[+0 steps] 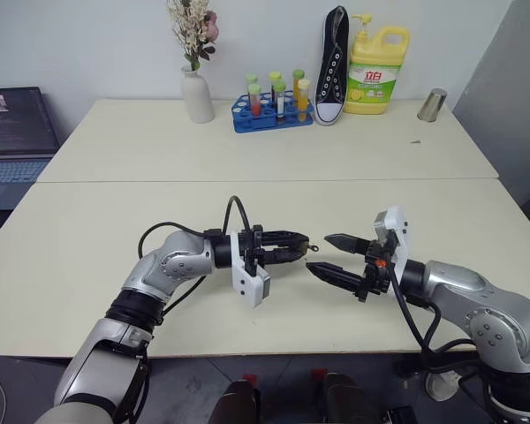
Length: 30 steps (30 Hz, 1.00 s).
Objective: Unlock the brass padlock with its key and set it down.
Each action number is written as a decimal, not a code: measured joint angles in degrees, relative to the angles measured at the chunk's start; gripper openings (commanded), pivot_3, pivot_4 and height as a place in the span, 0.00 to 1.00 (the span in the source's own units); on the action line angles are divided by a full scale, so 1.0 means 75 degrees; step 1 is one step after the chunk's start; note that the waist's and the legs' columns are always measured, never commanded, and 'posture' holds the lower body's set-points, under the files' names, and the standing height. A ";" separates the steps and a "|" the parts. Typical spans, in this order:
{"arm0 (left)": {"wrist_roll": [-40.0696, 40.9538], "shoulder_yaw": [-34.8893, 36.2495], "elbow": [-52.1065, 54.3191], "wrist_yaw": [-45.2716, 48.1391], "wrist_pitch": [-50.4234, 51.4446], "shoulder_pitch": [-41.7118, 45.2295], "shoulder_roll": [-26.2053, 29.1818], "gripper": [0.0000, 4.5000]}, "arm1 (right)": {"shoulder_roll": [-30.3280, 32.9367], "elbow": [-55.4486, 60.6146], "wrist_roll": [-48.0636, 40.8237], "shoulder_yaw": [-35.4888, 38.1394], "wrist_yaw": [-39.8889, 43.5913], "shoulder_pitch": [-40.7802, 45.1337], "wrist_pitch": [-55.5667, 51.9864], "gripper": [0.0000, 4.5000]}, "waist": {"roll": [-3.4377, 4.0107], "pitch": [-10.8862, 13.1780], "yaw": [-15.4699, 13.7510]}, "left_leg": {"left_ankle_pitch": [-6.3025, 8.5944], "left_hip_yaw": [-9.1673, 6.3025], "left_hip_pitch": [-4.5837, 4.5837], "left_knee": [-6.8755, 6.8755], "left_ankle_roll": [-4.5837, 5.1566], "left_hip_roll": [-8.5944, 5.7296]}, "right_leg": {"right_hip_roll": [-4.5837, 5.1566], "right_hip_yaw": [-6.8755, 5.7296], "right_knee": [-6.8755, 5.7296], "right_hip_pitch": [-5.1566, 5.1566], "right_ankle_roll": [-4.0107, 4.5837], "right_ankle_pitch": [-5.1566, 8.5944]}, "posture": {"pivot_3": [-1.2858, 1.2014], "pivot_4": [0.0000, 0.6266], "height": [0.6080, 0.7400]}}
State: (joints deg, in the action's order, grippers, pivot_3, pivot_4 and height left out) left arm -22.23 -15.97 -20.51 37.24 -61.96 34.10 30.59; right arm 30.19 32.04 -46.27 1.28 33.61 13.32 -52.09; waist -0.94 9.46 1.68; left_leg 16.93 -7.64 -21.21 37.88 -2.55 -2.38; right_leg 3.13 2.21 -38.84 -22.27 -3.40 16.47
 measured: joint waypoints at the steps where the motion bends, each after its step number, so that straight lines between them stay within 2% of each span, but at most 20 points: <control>1: -0.0005 -0.0014 0.0028 -0.0043 0.0003 0.0000 0.0001 0.22 | -0.0007 -0.0026 -0.0007 -0.0035 0.0000 0.0044 -0.0009 1.00 | 0.0000 0.0000 0.0000 | 0.0000 -0.0001 0.0000 0.0000 0.0000 0.0000 | 0.0000 0.0000 0.0000 0.0000 0.0000 0.0000 | 0.52 0.24 1.00; 3: 0.0003 -0.0027 0.0121 -0.0072 0.0049 0.0000 0.0002 0.22 | -0.0020 -0.0096 -0.0012 -0.0061 0.0002 0.0135 -0.0024 1.00 | 0.0000 0.0000 -0.0001 | 0.0000 0.0000 0.0000 0.0001 0.0000 0.0000 | 0.0000 0.0001 0.0000 0.0000 0.0000 0.0000 | 0.52 0.24 1.00; 6: 0.0017 -0.0099 0.0233 -0.0082 0.0124 0.0000 0.0008 0.22 | -0.0018 -0.0128 -0.0012 -0.0106 0.0013 0.0190 -0.0034 0.86 | 0.0000 0.0000 -0.0001 | 0.0000 -0.0001 -0.0001 0.0000 0.0000 0.0000 | 0.0000 0.0000 0.0000 0.0000 0.0000 0.0000 | 0.52 0.24 1.00; 15: 0.0022 -0.0237 0.0349 -0.0214 0.0221 -0.0005 0.0191 0.22 | 0.0039 -0.0277 -0.0057 -0.0174 0.0139 0.0319 -0.0144 0.13 | 0.0000 0.0000 0.0000 | 0.0000 0.0000 0.0000 0.0000 0.0000 0.0000 | 0.0000 0.0000 0.0000 0.0000 0.0000 0.0000 | 0.52 0.24 1.00; 17: 0.0028 -0.0241 0.0397 -0.0222 0.0204 -0.0005 0.0237 0.22 | 0.0095 -0.0326 -0.0059 -0.0156 0.0161 0.0350 -0.0147 0.00 | 0.0000 0.0000 -0.0001 | 0.0000 -0.0001 0.0000 0.0000 0.0000 0.0000 | 0.0000 0.0000 0.0000 0.0000 0.0000 0.0000 | 0.52 0.24 1.00; 27: 0.0038 -0.0260 0.0408 -0.0325 0.0195 -0.0016 0.0241 0.22 | 0.0192 -0.0488 -0.0338 -0.0065 0.0214 0.0473 -0.0287 0.00 | 0.0000 0.0000 -0.0001 | 0.0000 0.0000 0.0000 0.0000 0.0000 0.0000 | 0.0000 0.0001 0.0000 0.0000 0.0000 0.0000 | 0.52 0.24 1.00; 30: -0.0029 -0.0268 0.0413 -0.0452 0.0122 -0.0042 0.0243 0.22 | 0.0179 -0.0733 -0.0770 0.0079 0.0167 0.0660 -0.0686 0.00 | 0.0000 0.0000 0.0002 | 0.0000 0.0001 0.0000 0.0000 0.0000 0.0000 | 0.0000 0.0002 0.0000 0.0000 0.0000 0.0000 | 0.52 0.24 1.00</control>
State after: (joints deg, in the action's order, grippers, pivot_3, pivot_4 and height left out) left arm -22.45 -17.98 -17.42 33.85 -61.04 33.79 32.42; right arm 31.53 26.55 -52.04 1.87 34.86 18.27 -57.23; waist -0.93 9.46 1.70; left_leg 16.93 -7.63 -21.22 37.89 -2.55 -2.38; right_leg 3.13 2.22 -38.85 -22.27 -3.39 16.47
